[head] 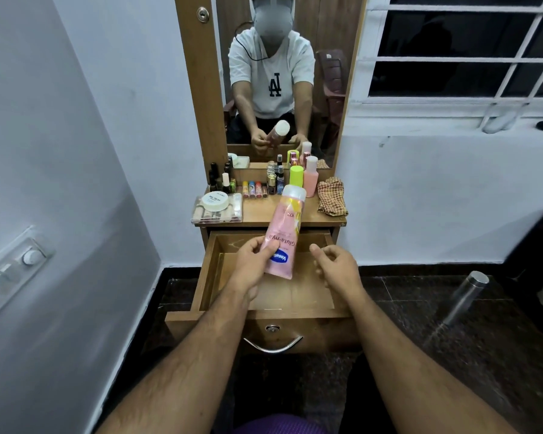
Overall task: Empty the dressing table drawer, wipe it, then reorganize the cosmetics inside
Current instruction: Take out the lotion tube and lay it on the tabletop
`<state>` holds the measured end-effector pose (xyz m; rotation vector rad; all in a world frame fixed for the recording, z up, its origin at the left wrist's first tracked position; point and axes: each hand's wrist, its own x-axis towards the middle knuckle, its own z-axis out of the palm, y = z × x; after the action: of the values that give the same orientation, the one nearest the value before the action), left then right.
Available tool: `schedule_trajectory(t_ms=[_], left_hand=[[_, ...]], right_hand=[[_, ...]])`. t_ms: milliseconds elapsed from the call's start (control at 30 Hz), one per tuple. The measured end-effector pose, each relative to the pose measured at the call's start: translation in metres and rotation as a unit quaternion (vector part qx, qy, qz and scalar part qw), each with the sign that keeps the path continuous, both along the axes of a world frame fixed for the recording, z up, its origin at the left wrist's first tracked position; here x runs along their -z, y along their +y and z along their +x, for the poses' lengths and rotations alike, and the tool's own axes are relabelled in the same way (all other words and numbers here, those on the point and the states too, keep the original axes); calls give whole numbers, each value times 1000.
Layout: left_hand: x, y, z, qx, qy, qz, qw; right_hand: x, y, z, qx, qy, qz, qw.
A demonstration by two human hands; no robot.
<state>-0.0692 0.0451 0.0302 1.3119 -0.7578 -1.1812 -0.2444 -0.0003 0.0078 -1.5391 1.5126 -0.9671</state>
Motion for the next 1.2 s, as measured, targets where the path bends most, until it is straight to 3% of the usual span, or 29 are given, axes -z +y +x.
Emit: schedule_trajectory(t_ms=[33, 100, 267, 367, 500, 667, 767, 933, 1200], left_hand=[[-5, 0, -5, -5, 37, 2, 999], [-11, -2, -13, -17, 96, 10, 995], [-14, -3, -20, -53, 184, 26, 981], [-17, 1, -18, -35, 155, 26, 987], [-30, -4, 6, -31, 41, 28, 998], [-42, -21, 37, 12, 33, 18, 999], [-38, -31, 34, -1, 36, 32, 999], [-39, -54, 19, -47, 150, 49, 986], [-22, -102, 14, -154, 226, 20, 962]], right_hand=[[-6, 1, 1, -26, -77, 40, 996], [-18, 2, 5, -89, -148, 86, 981], [-37, 0, 10, -161, -158, 103, 969], [-42, -1, 9, -160, -144, 95, 972], [-54, -7, -2, -155, -138, 83, 975], [-73, -25, -15, -205, -75, 119, 969], [-84, -40, -12, -169, -115, 122, 971], [-90, -71, 0, -64, -188, 107, 974], [-68, -129, 42, 80, -198, 85, 973]])
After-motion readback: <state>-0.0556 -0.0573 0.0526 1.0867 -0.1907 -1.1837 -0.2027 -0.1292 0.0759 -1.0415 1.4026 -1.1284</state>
